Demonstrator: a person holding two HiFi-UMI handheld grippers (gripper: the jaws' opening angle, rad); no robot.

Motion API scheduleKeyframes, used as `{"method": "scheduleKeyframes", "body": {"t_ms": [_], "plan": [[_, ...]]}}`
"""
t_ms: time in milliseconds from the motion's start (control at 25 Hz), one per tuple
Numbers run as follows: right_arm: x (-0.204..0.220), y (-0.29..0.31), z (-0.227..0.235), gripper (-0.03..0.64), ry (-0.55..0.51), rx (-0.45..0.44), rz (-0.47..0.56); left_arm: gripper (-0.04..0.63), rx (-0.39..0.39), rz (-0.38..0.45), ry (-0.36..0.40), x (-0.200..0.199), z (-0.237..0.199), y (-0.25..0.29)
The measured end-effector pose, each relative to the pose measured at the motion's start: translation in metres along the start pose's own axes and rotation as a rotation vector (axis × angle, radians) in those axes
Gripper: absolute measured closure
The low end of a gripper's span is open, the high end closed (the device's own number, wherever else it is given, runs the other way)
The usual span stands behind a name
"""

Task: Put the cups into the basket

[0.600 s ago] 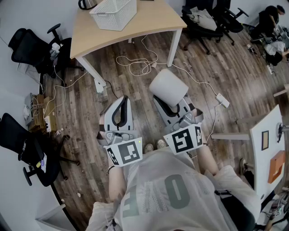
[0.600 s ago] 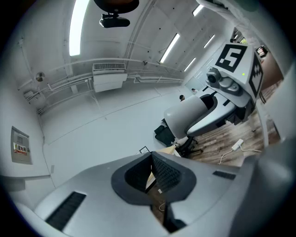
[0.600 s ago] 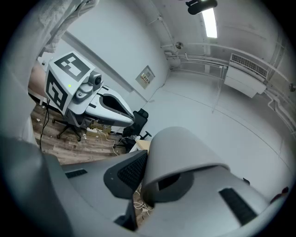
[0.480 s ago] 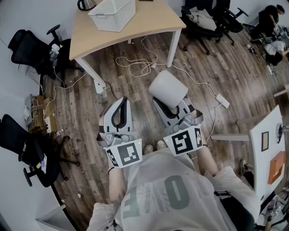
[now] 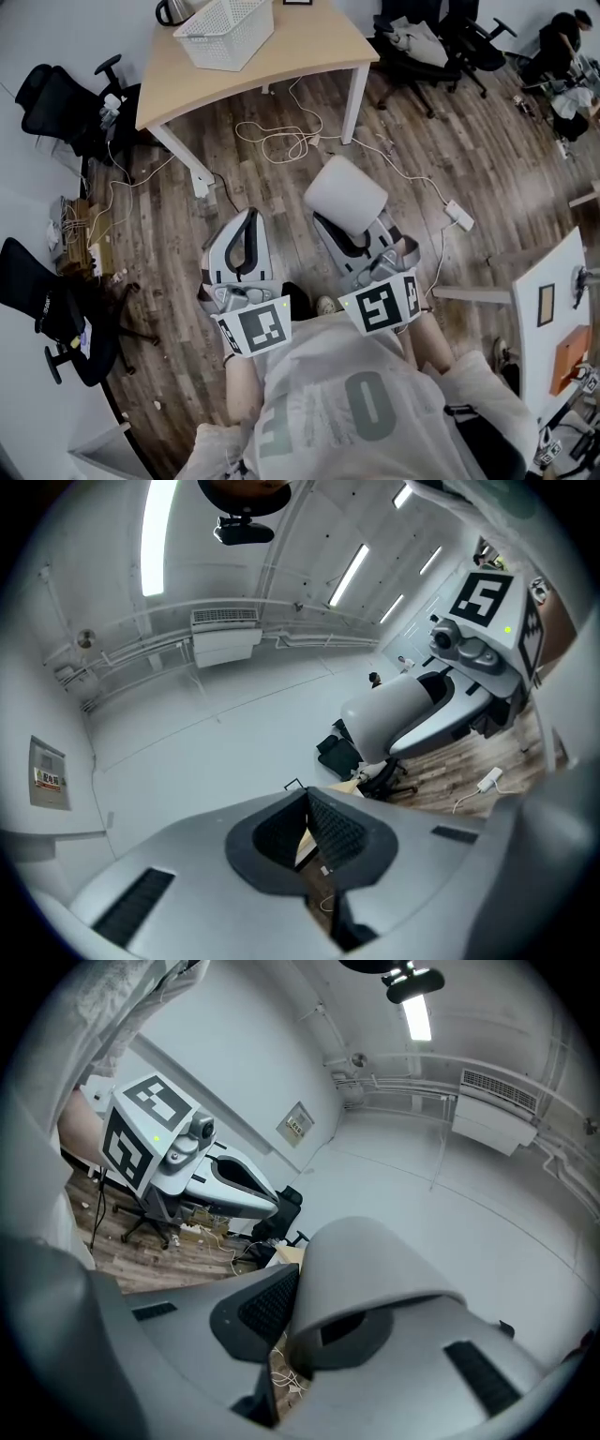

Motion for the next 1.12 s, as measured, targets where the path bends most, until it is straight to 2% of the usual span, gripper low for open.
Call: {"method": "scheduleKeyframes", "body": {"t_ms": [240, 400, 560, 840, 1120], "plan": [[0.008, 0.009, 0.007, 0.584, 0.024, 0.000, -0.010, 0.586, 0.009, 0.009, -0.010, 0.005, -0.003, 0.020], [0.016, 0.029, 0.017, 0.584, 0.008, 0.027, -0.047, 0.586, -0.019, 0.012, 0.028, 0.012, -0.016, 0.050], [0.017, 0.049, 0.027, 0.584, 0.023, 0.012, -0.050, 0.586, -0.013, 0.052, 0.013, 0.016, -0.035, 0.080], [0.001, 0.126, 0.050, 0.584, -0.024, 0.016, -0.057, 0.586, -0.009, 0.079, 0.003, 0.034, -0.078, 0.145], [-0.034, 0.220, 0.095, 0.584, -0.035, 0.038, -0.026, 0.586, -0.010, 0.109, -0.004, 0.050, -0.150, 0.217]]}}
Point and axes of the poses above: the fingertips, and each gripper's own axes: y forward along the fingers, z to its right, x out of its underside, the point moved 10 cm from there along -y, backward along the fingers, and after that the axes turned 9 degrees about -z, right-handed, at the moved point
